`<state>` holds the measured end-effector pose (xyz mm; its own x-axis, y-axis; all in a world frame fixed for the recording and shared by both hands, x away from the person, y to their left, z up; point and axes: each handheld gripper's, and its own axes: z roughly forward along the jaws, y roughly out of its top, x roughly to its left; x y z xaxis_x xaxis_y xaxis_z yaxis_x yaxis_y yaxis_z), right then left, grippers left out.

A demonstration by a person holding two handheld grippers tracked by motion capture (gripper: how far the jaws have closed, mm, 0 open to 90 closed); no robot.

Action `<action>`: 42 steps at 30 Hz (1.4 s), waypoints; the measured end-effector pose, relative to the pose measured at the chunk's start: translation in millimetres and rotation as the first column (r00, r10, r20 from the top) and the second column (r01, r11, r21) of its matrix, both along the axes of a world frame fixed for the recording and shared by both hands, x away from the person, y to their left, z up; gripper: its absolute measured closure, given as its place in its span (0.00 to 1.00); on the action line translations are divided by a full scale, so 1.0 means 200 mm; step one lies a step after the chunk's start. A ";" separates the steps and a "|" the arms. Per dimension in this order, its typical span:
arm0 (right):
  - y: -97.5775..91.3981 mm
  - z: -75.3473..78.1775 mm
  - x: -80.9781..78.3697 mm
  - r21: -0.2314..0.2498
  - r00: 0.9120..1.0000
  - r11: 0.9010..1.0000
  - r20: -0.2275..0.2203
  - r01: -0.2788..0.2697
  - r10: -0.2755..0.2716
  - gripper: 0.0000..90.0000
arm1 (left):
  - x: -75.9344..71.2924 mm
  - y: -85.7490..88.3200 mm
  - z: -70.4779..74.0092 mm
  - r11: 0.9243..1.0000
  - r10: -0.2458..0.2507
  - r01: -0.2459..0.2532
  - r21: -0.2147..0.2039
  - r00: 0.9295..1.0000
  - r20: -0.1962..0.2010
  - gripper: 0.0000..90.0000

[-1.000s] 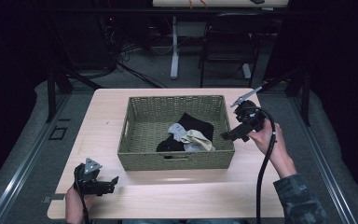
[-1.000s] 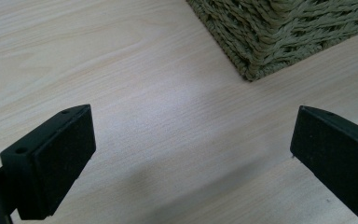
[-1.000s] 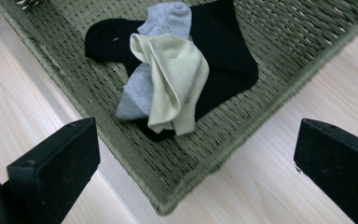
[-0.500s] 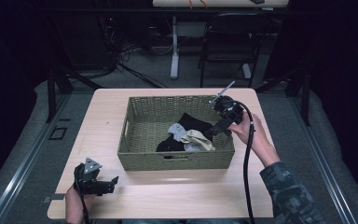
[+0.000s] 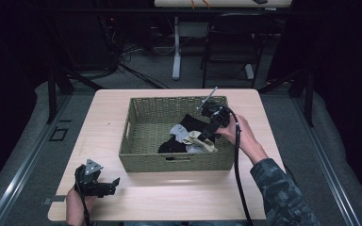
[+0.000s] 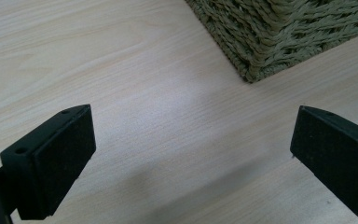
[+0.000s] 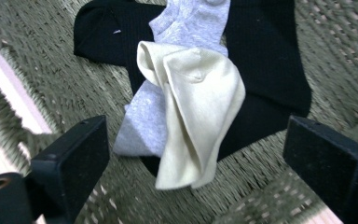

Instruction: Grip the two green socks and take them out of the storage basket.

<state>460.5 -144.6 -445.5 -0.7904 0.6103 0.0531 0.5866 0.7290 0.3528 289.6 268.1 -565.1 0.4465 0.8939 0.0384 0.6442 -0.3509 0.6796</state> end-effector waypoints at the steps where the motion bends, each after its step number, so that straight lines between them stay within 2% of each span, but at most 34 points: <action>1: 0.01 -0.01 0.01 -0.010 1.000 1.000 -0.006 -0.005 0.005 0.10 | 0.00 0.00 0.00 1.000 0.008 -0.008 -0.005 1.000 0.004 0.00; 5: 0.04 -0.05 0.03 -0.023 1.000 1.000 -0.019 -0.007 0.006 0.16 | 0.00 0.00 0.00 1.000 0.006 -0.006 -0.010 1.000 0.002 0.00; 9: 0.07 -0.10 0.06 -0.086 0.999 0.996 -0.044 0.001 -0.005 0.33 | 0.00 0.00 0.00 1.000 -0.002 0.002 -0.007 1.000 0.000 0.00; 11: 0.08 -0.11 0.06 -0.089 0.999 0.996 -0.051 0.002 -0.006 0.34 | 0.00 0.00 0.00 1.000 0.000 0.000 -0.007 1.000 -0.001 0.00; 12: 0.09 -0.13 0.07 -0.111 0.998 0.994 -0.054 0.003 -0.009 0.38 | 0.00 0.00 0.00 1.000 0.000 0.000 -0.006 1.000 -0.001 0.00; 14: 0.10 -0.16 0.07 -0.100 0.997 0.995 -0.071 0.003 -0.010 0.38 | 0.00 0.00 0.00 1.000 0.000 0.000 -0.006 1.000 -0.002 0.00; 15: 0.12 -0.17 0.08 -0.124 0.996 0.992 -0.086 -0.012 0.001 0.40 | 0.00 0.01 0.00 1.000 0.001 -0.001 -0.005 1.000 0.000 0.00; 18: 0.13 -0.19 0.08 -0.144 0.995 0.990 -0.103 -0.013 -0.002 0.46 | 0.00 0.01 0.00 1.000 0.003 -0.003 -0.005 1.000 0.002 0.00; 20: 0.14 -0.21 0.08 -0.153 0.994 0.988 -0.105 -0.009 -0.007 0.53 | 0.00 0.01 0.00 1.000 0.001 -0.001 0.000 1.000 0.004 0.00; 22: 0.14 -0.22 0.08 -0.168 0.994 0.986 -0.108 -0.010 -0.009 0.66 | 0.00 0.01 0.00 1.000 0.000 0.000 -0.001 1.000 0.005 0.00; 23: 0.14 -0.22 0.08 -0.168 0.994 0.986 -0.108 -0.010 -0.009 0.66 | 0.00 0.01 0.00 1.000 0.000 0.000 -0.001 1.000 0.005 0.00; 26: 0.13 -0.22 0.06 -0.159 0.993 0.987 -0.117 -0.009 -0.010 0.86 | 0.00 0.01 0.00 1.000 0.002 -0.002 -0.002 1.000 0.001 0.00; 28: 0.13 -0.21 0.06 -0.157 0.994 0.988 -0.107 -0.007 -0.010 0.92 | 0.00 0.01 0.00 1.000 0.001 -0.001 -0.001 1.000 0.004 0.00; 33: 0.11 -0.16 0.05 -0.148 0.996 0.989 -0.090 -0.005 -0.008 0.94 | 0.00 0.01 0.00 1.000 0.001 -0.001 -0.002 1.000 -0.001 0.00; 34: 0.11 -0.16 0.05 -0.128 0.996 0.992 -0.084 0.002 -0.013 0.94 | 0.00 0.01 0.00 1.000 0.002 -0.002 -0.002 1.000 -0.001 0.00; 39: 0.09 -0.08 0.05 -0.124 0.998 0.992 -0.063 0.003 -0.010 0.94 | 0.00 0.01 0.00 1.000 0.004 -0.004 -0.003 1.000 -0.001 0.00; 41: 0.08 -0.05 0.05 -0.097 0.998 0.995 -0.059 0.015 -0.021 0.94 | 0.00 0.01 0.00 1.000 0.004 -0.004 -0.003 1.000 -0.001 0.00; 42: 0.08 -0.03 0.05 -0.108 0.999 0.994 -0.051 0.011 -0.017 0.94 | 0.00 0.01 0.00 1.000 0.005 -0.005 -0.004 1.000 -0.001 0.00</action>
